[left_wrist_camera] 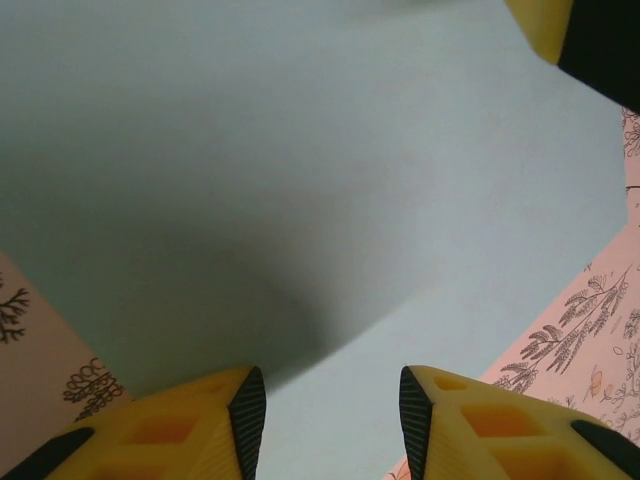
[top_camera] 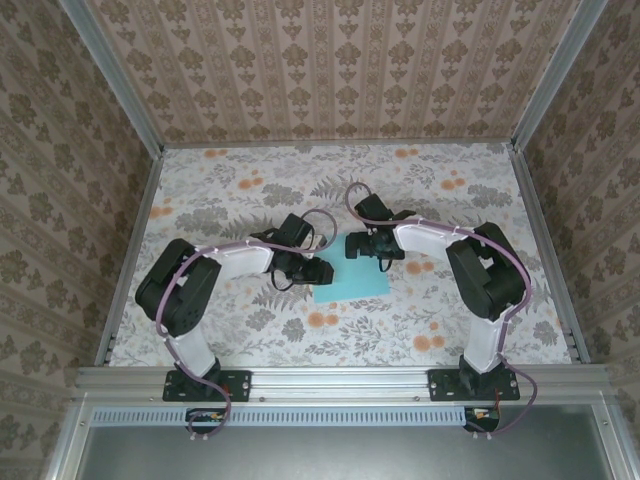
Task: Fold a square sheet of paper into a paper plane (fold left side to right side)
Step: Pick up the square sheet of paper from the center of the table.
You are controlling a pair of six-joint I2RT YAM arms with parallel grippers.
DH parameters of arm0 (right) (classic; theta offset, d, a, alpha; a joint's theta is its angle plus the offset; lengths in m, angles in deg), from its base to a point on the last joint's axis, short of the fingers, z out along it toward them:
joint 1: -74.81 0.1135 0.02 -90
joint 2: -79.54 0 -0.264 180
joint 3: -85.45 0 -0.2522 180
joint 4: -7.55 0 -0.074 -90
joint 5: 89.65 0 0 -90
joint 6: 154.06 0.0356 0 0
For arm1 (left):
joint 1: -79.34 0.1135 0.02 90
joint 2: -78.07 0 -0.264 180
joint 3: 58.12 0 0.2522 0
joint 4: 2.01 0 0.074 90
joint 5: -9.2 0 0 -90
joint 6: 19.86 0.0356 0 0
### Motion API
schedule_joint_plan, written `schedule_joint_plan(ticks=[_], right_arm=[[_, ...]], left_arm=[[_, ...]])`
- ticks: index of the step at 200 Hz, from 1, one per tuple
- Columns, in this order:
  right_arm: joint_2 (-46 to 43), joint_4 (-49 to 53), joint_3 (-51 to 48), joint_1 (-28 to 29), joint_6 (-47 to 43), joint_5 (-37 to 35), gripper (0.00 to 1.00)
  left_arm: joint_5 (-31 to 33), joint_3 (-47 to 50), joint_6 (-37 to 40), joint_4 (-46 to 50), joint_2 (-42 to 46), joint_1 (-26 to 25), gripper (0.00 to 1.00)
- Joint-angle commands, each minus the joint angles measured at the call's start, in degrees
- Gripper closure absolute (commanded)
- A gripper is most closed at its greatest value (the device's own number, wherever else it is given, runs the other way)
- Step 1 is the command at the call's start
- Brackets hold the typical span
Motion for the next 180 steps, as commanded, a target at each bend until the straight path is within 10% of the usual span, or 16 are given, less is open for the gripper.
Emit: schedule_joint_plan(ticks=[1,110,180], right_arm=[[1.23,1.85,0.47,0.88,1.55,2.56,0.0],[-0.49,3.36,1.06,5.24,2.37,6.92,0.02],[-1.19,3.79,1.27,5.46,2.18,9.05,0.29]], left_arm=[[1.28,0.76,-0.51,0.55,-1.52,-0.12,0.58],[1.84,1.18,-1.01,-2.04,-2.92,-0.3,0.62],[0.72,2.82,-1.48,-5.32,-0.71,0.48,0.62]])
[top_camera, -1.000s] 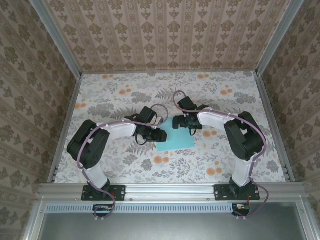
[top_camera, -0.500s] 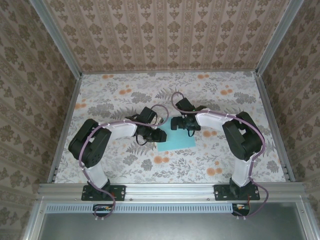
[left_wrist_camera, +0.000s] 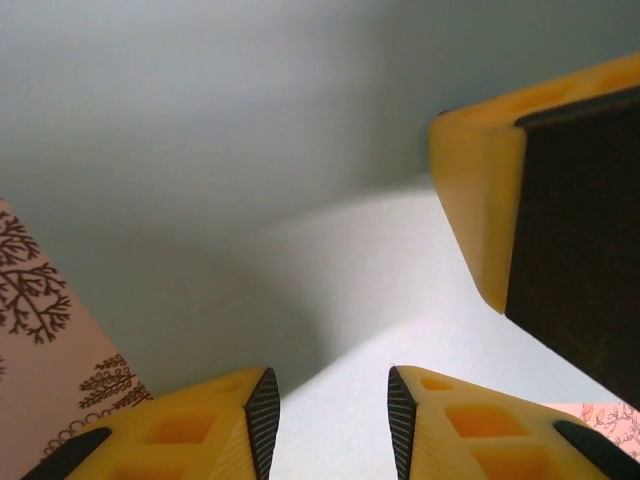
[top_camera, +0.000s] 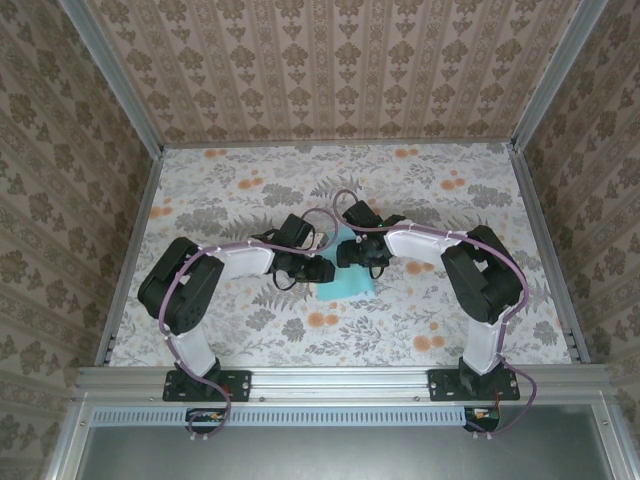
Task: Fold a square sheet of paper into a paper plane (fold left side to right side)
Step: Pick up the square sheet of paper from the center of the table.
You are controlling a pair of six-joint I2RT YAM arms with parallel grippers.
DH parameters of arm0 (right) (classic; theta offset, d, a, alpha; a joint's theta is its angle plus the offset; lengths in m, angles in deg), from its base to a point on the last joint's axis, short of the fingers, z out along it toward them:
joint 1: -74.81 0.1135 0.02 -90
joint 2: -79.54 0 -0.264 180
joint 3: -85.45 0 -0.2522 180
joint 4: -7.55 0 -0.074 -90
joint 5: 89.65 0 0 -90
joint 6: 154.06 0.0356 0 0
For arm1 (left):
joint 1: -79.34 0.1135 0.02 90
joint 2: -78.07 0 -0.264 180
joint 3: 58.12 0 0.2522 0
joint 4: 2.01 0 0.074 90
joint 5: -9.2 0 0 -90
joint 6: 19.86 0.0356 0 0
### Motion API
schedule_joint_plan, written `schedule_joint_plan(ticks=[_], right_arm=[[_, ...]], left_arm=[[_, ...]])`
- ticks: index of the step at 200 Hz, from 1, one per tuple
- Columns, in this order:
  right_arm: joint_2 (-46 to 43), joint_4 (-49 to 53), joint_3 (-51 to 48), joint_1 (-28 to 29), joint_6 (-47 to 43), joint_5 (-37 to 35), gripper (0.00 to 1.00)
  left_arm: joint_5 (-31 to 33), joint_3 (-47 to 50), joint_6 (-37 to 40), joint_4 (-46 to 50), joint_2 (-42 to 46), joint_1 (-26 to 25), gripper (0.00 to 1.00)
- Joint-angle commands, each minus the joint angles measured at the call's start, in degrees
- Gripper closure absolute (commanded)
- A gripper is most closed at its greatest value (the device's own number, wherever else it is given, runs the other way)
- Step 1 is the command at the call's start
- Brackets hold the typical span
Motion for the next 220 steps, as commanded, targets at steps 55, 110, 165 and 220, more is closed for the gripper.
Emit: schedule_joint_plan(ticks=[55,110,165,220], right_arm=[[-3.88,-1.62,-0.85,-0.44,1.17,11.42,0.56],[-10.51,-16.67,-8.54,-4.95,4.08,25.98,0.75],[-20.02,-36.63,-16.51,-10.81,10.44,41.79,0.77],[-30.62,-42.15,-14.17,-11.8,12.77,52.01,0.77]], left_arm=[[-2.62,6.21,-0.58,-5.29,7.62,4.53,0.52],[-12.29,12.94,-4.33,-15.81,17.71,12.35,0.37],[-23.04,19.33,-15.88,-33.71,26.83,21.02,0.18],[-29.89,16.27,-24.0,-42.47,31.27,20.98,0.05]])
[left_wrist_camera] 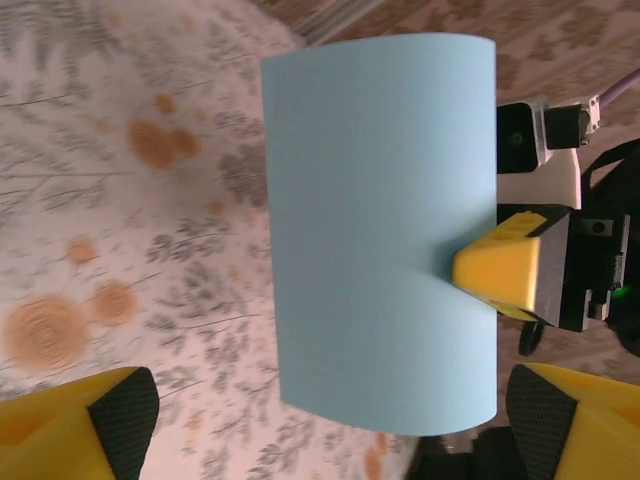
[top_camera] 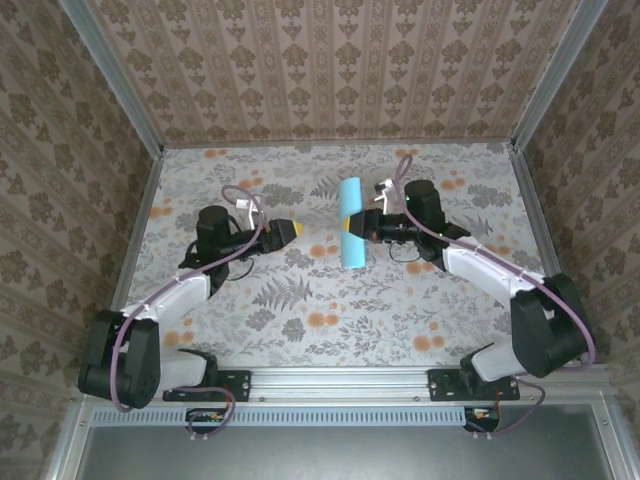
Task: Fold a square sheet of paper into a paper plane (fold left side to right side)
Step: Pick up the square sheet of paper from the center of the table, then place a square sheet of paper at the center of the table.
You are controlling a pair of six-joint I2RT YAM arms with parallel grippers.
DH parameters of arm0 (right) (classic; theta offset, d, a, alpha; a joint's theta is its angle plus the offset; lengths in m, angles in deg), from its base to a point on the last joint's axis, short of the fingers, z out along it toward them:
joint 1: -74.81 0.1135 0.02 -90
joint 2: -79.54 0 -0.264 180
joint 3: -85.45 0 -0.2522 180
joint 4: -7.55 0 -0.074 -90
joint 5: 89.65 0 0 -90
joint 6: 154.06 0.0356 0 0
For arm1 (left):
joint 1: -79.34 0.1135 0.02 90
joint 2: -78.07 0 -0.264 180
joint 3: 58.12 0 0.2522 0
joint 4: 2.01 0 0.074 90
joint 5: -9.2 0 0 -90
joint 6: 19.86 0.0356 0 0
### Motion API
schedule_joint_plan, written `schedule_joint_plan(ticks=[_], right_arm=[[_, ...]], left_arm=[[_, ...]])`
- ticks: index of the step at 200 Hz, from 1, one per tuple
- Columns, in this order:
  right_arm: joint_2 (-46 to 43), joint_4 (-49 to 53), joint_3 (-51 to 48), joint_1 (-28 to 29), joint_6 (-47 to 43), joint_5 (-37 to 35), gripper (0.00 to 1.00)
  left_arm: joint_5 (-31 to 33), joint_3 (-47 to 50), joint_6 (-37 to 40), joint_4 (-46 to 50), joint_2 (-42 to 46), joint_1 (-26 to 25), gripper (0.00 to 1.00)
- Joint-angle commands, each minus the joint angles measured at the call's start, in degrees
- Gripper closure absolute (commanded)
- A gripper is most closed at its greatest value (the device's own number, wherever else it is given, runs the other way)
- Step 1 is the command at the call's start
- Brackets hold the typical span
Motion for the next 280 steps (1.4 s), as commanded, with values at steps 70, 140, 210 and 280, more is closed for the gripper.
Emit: schedule_joint_plan(ticks=[70,140,210,280], right_arm=[[-11.92,-8.97,7.17,2.66,6.33,11.38,0.76],[-12.7,-6.72,7.16,3.54,5.2,9.45,0.76],[-14.76,-0.28,3.48,-0.03,1.86,4.55,0.73],[-15.18,20.21,3.7,-0.86,-10.2,-5.81,0.47]], left_arm=[[-8.56,-10.08,-10.51,-14.03,1.46,-4.06,0.0],[-9.25,-14.29,-11.84,-17.55,1.04,-7.86,0.13],[-6.62,-14.04,-4.34,-5.8,3.79,-7.85,0.87],[-3.11,-11.57,2.13,6.62,2.23,-7.71,1.0]])
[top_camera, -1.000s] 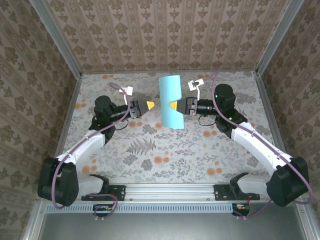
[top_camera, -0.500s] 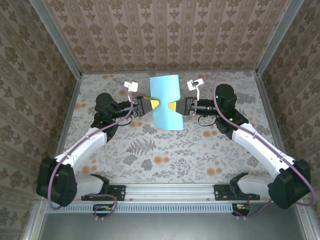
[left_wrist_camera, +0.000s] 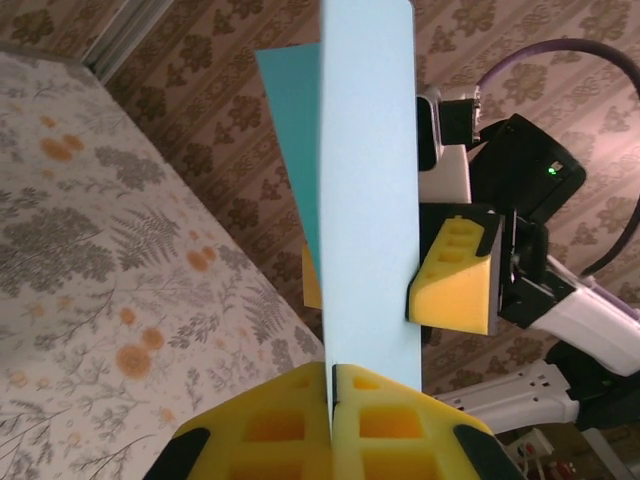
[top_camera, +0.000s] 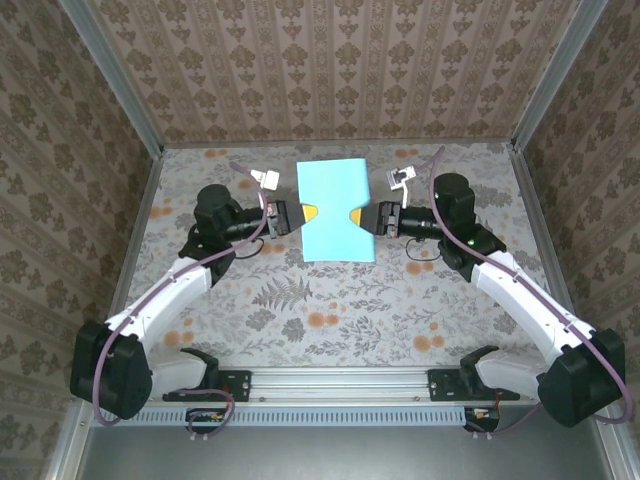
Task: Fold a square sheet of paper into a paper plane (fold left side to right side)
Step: Place a square sheet of paper at the center of the table.
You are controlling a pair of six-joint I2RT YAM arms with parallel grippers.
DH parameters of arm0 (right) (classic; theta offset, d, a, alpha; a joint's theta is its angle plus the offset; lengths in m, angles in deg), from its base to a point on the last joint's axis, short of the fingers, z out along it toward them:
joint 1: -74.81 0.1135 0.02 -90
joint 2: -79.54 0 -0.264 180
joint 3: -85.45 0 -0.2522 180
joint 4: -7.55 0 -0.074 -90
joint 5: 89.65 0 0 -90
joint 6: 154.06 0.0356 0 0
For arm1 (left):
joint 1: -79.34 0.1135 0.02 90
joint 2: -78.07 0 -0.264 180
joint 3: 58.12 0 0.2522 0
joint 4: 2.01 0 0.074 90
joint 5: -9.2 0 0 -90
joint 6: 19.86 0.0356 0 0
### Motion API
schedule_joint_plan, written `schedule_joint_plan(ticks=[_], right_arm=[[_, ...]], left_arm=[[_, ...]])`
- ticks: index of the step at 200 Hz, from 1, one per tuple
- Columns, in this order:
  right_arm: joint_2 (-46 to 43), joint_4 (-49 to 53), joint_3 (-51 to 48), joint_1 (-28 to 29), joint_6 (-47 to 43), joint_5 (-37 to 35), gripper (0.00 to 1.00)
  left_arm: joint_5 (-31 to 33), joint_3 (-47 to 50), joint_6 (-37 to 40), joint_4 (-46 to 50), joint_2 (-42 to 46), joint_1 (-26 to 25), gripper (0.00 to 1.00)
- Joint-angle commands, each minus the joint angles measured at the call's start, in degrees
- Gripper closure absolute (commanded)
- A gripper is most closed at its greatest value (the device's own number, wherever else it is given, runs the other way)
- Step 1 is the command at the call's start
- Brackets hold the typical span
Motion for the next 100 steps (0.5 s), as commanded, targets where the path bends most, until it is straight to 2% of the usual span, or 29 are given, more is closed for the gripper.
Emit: schedule_joint_plan(ticks=[1,47,100], right_arm=[[-0.95,11.05,0.24,-0.23,-7.04,-6.55,0.47],[0.88,20.58,-0.46,-0.31,-11.17,-14.52,0.37],[5.48,21.82,-4.28,-0.2,-9.88,-16.4,0.36]], left_arm=[[2.06,1.24,5.15,7.02,-0.3,0.2,1.0],[4.29,5.62,6.24,10.8,-4.65,1.63,1.0],[6.1,8.53,11.33,14.11,-15.04,2.22,1.0]])
